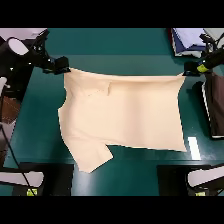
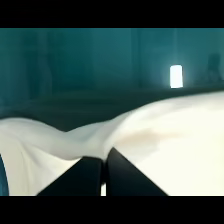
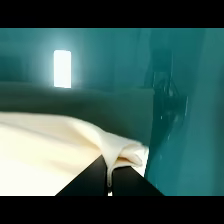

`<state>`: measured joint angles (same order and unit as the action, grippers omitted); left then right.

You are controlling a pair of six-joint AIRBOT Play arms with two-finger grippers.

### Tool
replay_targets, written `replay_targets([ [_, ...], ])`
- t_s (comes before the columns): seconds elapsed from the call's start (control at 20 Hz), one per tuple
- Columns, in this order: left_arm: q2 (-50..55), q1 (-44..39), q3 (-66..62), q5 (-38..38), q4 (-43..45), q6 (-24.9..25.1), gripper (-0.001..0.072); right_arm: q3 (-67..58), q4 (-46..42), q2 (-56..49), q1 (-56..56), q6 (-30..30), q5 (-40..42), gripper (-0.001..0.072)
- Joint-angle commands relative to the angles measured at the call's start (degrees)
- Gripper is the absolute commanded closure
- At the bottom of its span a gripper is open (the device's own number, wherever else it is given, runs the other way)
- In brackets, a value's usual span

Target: Fold the shirts.

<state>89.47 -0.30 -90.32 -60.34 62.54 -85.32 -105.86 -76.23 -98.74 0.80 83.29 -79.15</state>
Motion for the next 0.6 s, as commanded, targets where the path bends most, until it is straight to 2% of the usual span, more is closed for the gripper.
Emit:
replay_targets([
  [0.0,3.1,0.8,-4.2,3.6,0.0,1.9,0.0682,-8.3,-0.3,-5.7,0.4,0.3,-0.4,0.0698],
  [0.1,3.1,2.5,-7.0,-3.5,0.1,3.2,0.0683,-9.3,-0.4,-4.8,0.4,-0.2,-2.7,0.0697],
  [0.25,3.0,4.1,-6.4,-15.8,1.5,3.4,0.0683,-2.4,-0.5,-0.7,0.4,-0.9,-2.8,0.0698],
  [0.35,3.0,4.0,-3.0,-18.1,2.2,4.3,0.0683,6.2,-0.3,2.8,1.0,-0.9,-0.3,0.0698],
  [0.55,3.0,2.5,6.9,-17.3,1.9,4.4,0.0682,19.8,0.1,7.6,1.6,-0.8,5.4,0.0697],
])
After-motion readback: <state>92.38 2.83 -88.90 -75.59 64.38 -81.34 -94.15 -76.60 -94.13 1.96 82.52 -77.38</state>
